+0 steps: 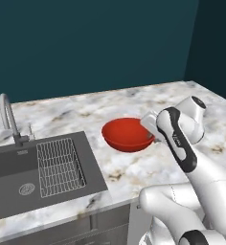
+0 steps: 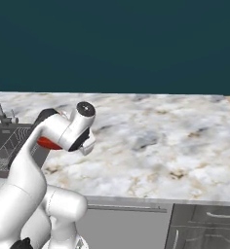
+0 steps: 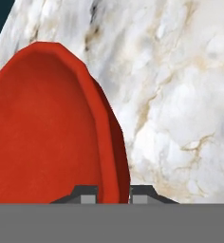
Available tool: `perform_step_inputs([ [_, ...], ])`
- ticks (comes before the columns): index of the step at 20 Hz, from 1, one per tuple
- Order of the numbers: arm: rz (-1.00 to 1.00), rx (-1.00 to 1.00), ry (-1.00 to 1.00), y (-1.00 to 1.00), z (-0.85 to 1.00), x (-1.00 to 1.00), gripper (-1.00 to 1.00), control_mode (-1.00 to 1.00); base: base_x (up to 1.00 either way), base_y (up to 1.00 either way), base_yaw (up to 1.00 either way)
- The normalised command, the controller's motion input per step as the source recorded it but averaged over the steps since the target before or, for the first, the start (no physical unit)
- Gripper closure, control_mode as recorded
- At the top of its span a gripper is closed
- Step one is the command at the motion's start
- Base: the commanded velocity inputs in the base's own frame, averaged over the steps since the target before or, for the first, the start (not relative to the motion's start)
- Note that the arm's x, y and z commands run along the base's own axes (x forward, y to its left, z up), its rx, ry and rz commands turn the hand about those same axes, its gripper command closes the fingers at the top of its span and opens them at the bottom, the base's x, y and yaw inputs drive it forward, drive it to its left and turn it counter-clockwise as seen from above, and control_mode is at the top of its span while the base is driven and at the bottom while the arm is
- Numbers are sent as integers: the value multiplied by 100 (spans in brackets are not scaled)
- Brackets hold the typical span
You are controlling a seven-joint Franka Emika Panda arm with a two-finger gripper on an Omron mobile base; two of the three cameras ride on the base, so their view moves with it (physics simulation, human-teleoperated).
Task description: Pick the cup and bowl from the counter and place them on the counter next to the sink.
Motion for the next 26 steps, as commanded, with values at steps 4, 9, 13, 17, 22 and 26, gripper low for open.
perform_step_inputs([
  [4,0,0,0,15,-46,0,100,-100,0,0,0],
  [9,0,0,-2,7,-33,7,100,-100,0,0,0],
  [13,0,0,-1,2,-43,22,100,-100,0,0,0],
  [17,0,0,0,8,-26,42,100,-100,0,0,0],
  [22,0,-1,1,15,-28,56,100,-100,0,0,0],
  [26,0,0,5,9,-22,34,100,-100,0,0,0],
])
